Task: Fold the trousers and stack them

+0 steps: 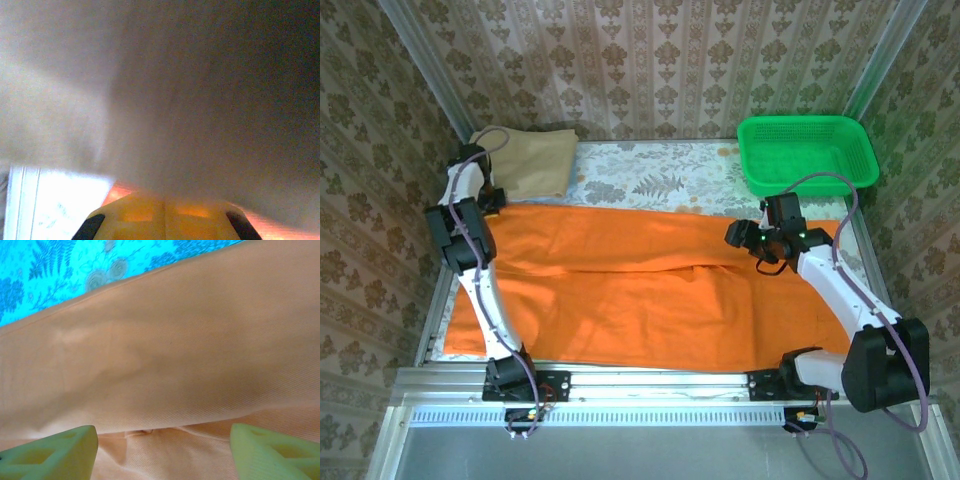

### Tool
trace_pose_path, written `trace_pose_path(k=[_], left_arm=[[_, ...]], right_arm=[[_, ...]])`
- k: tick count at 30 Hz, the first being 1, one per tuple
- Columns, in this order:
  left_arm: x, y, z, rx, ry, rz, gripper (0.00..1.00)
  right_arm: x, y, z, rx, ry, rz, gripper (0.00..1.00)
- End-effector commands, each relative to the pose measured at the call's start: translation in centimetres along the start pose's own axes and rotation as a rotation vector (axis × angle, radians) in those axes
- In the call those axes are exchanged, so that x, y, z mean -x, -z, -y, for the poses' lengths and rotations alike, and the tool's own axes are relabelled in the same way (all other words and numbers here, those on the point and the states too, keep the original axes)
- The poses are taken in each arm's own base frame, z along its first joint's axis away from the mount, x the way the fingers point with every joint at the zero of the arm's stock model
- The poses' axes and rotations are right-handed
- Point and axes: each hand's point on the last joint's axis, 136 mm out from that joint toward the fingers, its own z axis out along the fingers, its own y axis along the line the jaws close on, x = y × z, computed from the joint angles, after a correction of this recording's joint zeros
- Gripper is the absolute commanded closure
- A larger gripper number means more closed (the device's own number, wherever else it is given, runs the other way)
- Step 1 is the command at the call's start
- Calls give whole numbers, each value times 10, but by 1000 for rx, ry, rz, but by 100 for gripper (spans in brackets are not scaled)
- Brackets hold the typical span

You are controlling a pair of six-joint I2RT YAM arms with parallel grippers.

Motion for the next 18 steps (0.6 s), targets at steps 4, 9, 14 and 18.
trace_pose_path(k=[4,9,14,18], left_arm=[[-8,73,-14,101,57,130,100],[-24,74,-16,112,75,111,100],[-30,77,-14,90,110,122,100],[-31,83,-7,45,117,130,100]], right_arm=[[41,15,35,-136,-64,122,28],[83,14,106,-347,-181,180,27],[115,-1,187,-537,-292,157,27],[137,-6,205,-552,-303,142,26]])
